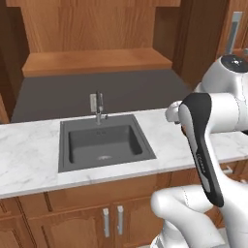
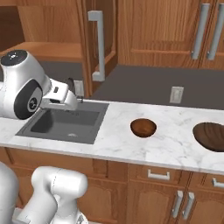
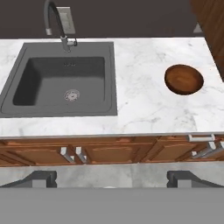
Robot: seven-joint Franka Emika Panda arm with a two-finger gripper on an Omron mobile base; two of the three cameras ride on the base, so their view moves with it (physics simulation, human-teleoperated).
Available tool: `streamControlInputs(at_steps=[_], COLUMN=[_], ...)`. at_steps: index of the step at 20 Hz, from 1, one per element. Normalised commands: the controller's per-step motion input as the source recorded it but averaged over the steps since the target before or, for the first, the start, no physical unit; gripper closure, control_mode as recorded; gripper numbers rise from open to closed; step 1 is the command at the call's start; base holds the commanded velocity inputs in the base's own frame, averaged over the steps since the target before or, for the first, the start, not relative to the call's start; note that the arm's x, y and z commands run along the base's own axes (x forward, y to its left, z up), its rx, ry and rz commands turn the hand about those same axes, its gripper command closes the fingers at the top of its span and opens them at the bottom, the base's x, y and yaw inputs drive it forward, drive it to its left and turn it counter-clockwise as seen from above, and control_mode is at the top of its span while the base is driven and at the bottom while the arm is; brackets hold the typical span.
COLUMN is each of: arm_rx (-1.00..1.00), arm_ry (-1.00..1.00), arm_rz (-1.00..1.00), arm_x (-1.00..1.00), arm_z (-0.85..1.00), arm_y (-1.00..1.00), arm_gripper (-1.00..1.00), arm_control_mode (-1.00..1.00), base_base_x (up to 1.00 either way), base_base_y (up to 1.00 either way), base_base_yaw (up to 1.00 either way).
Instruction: Pick up the bowls on the counter and stack them on top of one another in the open cabinet. Place the smaller bowl on top of the larger bowl.
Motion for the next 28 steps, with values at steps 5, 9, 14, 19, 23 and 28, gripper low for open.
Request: streamControlInputs(at_steps=[5, 9, 14, 19, 23, 28], arm_rx=[0.00, 0.00, 0.00, 0.00, 0.00, 0.00], arm_ry=[0.00, 0.00, 0.00, 0.00, 0.00, 0.00], arm_rz=[0.00, 0.00, 0.00, 0.00, 0.00, 0.00], arm_x=[0.00, 0.00, 0.00, 0.00, 0.00, 0.00], arm_z=[0.00, 0.00, 0.00, 0.00, 0.00, 0.00], arm_y=[0.00, 0.00, 0.00, 0.00, 0.00, 0.00], arm_gripper=[-1.00, -1.00, -1.00, -1.00, -1.00, -1.00], arm_control_mode=[1.00, 1.00, 1.00, 1.00, 1.00, 1.00], base_base_x=[-0.49, -0.59, -0.31, -0.07, -0.04, -0.06], base_base_y=[-0.33, -0.20, -0.41, -0.58, -0.61, -0.61], base_base_yaw=[-0.01, -0.02, -0.01, 0.00, 0.00, 0.00])
